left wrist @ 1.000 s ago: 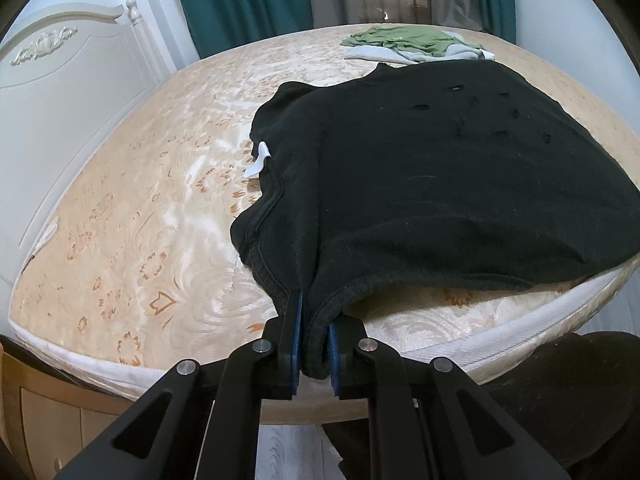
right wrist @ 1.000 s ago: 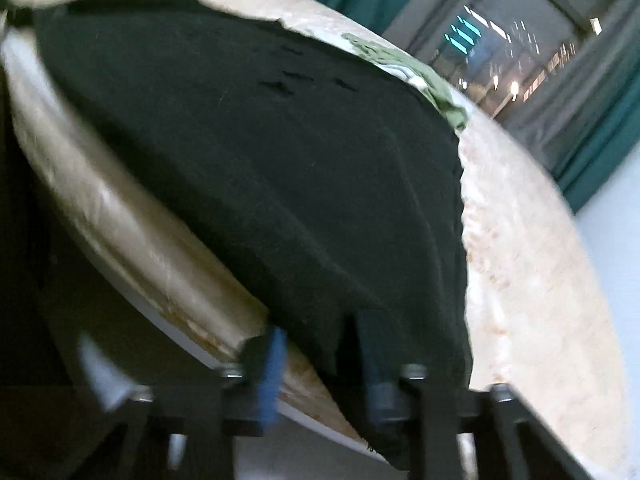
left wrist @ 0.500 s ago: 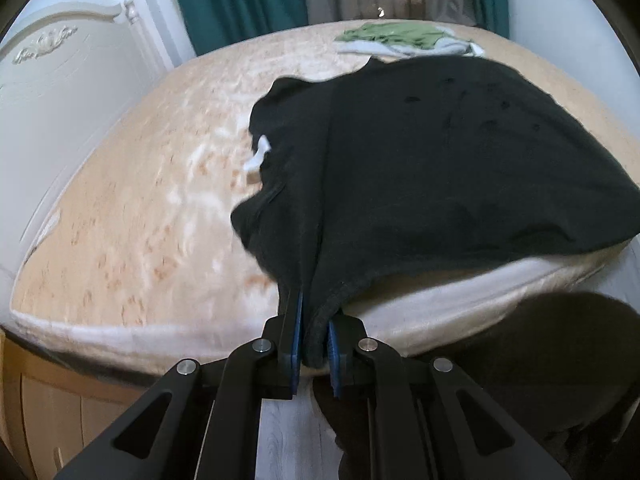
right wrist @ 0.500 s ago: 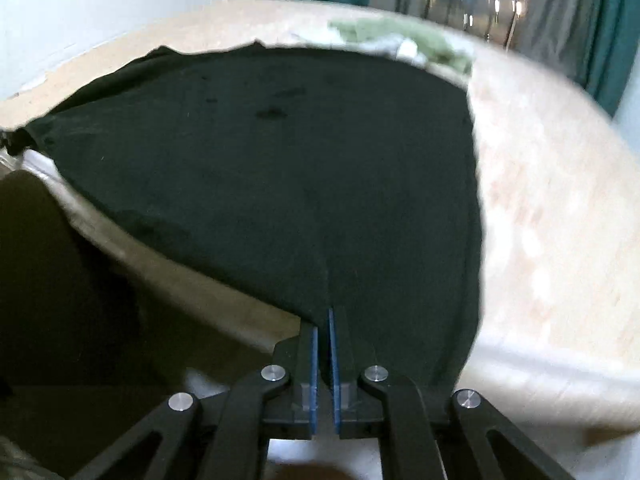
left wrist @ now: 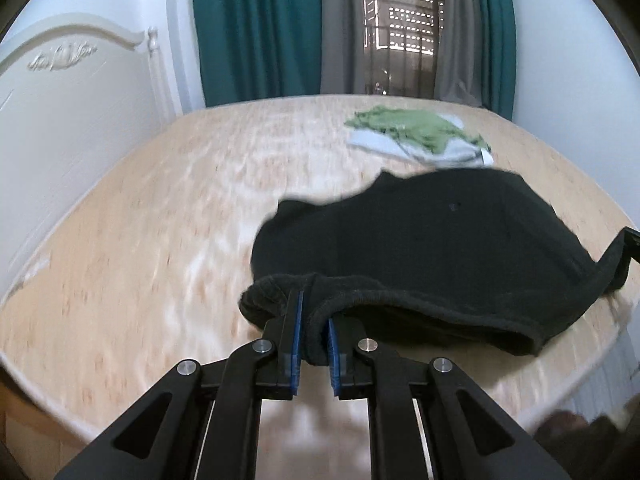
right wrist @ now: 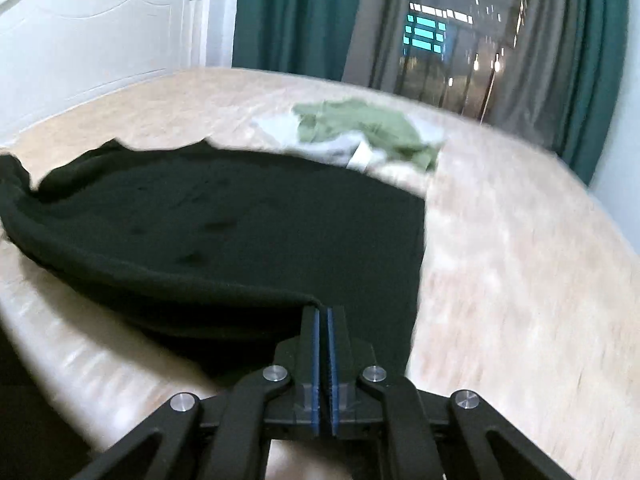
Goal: Fold clothes
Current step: 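Grasp the black garment hem with both grippers and lift it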
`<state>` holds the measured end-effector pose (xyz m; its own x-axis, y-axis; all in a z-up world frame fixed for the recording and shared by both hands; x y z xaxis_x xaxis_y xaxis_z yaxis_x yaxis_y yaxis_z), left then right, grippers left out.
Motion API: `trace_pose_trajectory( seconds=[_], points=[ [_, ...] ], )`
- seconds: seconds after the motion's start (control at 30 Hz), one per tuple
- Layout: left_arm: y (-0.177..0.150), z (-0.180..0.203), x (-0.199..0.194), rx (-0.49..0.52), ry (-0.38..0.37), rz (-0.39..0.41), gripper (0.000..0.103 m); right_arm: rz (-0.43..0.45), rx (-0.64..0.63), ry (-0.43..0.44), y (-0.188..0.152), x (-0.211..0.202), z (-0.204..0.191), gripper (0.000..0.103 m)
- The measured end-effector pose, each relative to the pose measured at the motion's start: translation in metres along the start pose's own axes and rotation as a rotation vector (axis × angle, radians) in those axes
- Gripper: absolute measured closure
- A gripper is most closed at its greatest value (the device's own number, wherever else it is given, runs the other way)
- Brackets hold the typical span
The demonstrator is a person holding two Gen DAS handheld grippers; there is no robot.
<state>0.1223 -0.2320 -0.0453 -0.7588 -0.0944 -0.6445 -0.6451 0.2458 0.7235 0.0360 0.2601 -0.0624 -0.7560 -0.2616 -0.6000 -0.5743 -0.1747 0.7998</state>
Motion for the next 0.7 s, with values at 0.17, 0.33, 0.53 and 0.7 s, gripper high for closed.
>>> trace_pose_trajectory(
  seconds=[0.17, 0.33, 0.53, 0.7],
  points=[
    [0.073, -0.022, 0.056, 0.011, 0.03, 0.031, 0.092, 0.055, -0.073, -0.06, 0.062, 0.067, 0.017, 0.1],
    [0.131, -0.038, 0.133, 0.016, 0.031, 0.01, 0.092, 0.01, -0.032, -0.095, 0.13, 0.146, 0.046, 0.1],
    [0.132, -0.043, 0.225, -0.036, -0.006, -0.137, 0.092, -0.13, 0.023, -0.136, 0.158, 0.242, 0.063, 0.1],
    [0.113, -0.042, 0.265, -0.117, 0.025, -0.217, 0.091, -0.251, -0.008, -0.199, 0.141, 0.3, 0.06, 0.1]
  ],
)
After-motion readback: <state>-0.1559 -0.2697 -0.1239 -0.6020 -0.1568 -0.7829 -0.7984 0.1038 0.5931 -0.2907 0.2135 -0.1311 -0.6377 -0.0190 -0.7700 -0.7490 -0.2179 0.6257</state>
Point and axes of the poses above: each gripper's, at about its wrist camera, not at the fingertips, and x roughly the way its jaws point, z to its right, y to its top, the point moved 5 cm from there along x, roughly the way its jaws point, and after that the axes turned 14 degrees about x, right-handed, at the moved point
